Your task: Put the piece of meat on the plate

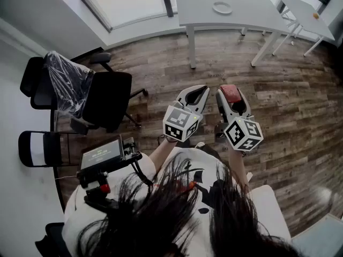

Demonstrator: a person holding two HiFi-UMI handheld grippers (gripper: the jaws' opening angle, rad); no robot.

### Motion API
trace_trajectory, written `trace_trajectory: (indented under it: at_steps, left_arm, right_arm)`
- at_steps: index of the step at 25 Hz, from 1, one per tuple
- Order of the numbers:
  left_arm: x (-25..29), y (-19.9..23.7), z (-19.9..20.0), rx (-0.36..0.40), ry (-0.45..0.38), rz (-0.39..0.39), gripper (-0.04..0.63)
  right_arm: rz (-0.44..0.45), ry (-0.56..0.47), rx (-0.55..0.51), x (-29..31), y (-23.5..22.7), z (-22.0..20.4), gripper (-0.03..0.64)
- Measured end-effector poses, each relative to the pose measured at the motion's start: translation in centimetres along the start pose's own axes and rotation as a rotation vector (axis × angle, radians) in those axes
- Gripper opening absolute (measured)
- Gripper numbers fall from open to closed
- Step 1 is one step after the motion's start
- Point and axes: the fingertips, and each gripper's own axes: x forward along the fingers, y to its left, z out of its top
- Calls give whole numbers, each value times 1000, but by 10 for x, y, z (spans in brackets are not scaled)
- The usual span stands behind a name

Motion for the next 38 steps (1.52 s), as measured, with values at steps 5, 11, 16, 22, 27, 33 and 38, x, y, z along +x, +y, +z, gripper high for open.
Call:
trace_trajectory:
  at_steps: [5, 11, 16, 22, 27, 33, 38]
  left_arm:
    - [2, 5, 1, -2, 3, 4, 8]
    - [3, 3, -1, -1, 13, 2, 8]
    - [3, 2, -4, 0, 18, 0, 8]
    - [2, 0, -6, -5, 28, -7, 8]
    - [16, -19, -9, 2, 52, -12, 8]
    - [25, -14, -10, 15, 65, 3, 8]
    - [40, -3, -10, 12, 79, 9, 8]
  right_arm:
    - [5, -6, -5, 5, -1, 3, 311]
    - [13, -7, -6, 6, -1, 4, 311]
    - [7, 0, -9, 5, -3, 2, 311]
    - [0, 14, -6, 3, -5, 0, 311]
    - [-1, 20, 4, -5, -25, 5, 311]
    - [10, 15, 26, 2, -35, 8, 311]
    - [13, 22, 41, 15, -44, 12, 311]
